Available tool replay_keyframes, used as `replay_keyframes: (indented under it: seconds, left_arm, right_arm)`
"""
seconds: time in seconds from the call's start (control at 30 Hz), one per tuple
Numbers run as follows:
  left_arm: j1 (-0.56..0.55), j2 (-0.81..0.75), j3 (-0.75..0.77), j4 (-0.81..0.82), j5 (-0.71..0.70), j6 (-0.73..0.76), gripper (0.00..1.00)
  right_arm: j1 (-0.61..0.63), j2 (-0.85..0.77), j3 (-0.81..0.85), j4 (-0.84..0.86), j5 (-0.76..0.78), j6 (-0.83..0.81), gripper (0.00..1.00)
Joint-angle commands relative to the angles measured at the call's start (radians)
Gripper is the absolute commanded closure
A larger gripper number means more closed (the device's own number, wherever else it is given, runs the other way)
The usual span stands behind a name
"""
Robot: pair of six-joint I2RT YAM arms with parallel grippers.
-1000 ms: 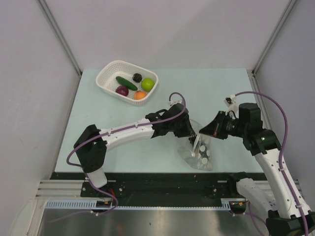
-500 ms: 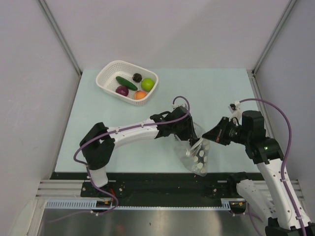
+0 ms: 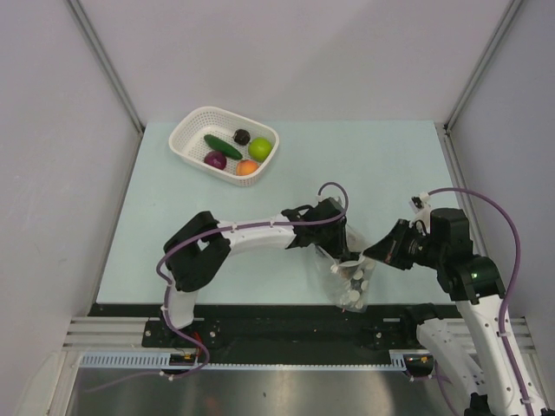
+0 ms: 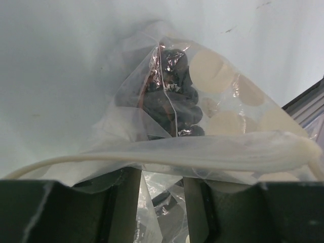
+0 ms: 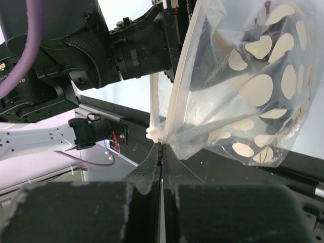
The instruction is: Open the zip-top bag and remove the fake food
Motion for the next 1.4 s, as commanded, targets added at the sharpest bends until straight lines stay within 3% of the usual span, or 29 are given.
replay_keyframes:
  seconds: [0.0, 0.07, 0.2, 0.37, 0.6, 0.7, 0.73, 0.83, 1.27, 1.37]
  left_arm:
    - [-0.006, 0.032, 0.026, 0.015, -0.025, 0.040, 0.55]
    - [-0.007, 0.032, 0.008, 0.030, -0.028, 0.021, 0.45]
    - [-0.009, 0.037, -0.049, 0.136, -0.010, -0.048, 0.45]
    - [-0.015, 0.057, -0.070, 0.181, -0.023, -0.099, 0.53]
    - [-0.016, 0.084, -0.084, 0.202, -0.059, -0.131, 0.45]
    - [-0.015, 0.107, -0.067, 0.192, -0.057, -0.118, 0.53]
    - [-0.015, 0.109, -0.066, 0.193, -0.057, -0.110, 0.63]
    - [-0.015, 0.104, -0.052, 0.182, -0.074, -0.075, 0.74]
    - [-0.035, -0.083, -0.018, 0.104, -0.097, 0.204, 1.00]
    - [-0.056, -0.150, -0.037, 0.089, -0.102, 0.263, 1.00]
  right_arm:
    - [-0.009, -0.011, 0.044, -0.037, 0.006, -0.024, 1.00]
    - [-0.011, -0.011, 0.053, -0.050, 0.008, -0.032, 1.00]
    - [-0.014, -0.012, 0.059, -0.070, 0.012, -0.041, 1.00]
    - [-0.014, -0.014, 0.070, -0.098, 0.020, -0.056, 1.00]
    - [-0.017, -0.020, 0.095, -0.145, 0.040, -0.075, 1.00]
    - [-0.018, -0.020, 0.102, -0.158, 0.044, -0.079, 1.00]
    - [-0.020, -0.021, 0.102, -0.161, 0.047, -0.078, 1.00]
    - [-0.018, -0.023, 0.111, -0.172, 0.057, -0.082, 1.00]
    - [-0.021, -0.032, 0.064, -0.144, 0.090, -0.078, 1.00]
    - [-0.023, -0.028, 0.046, -0.121, 0.095, -0.078, 1.00]
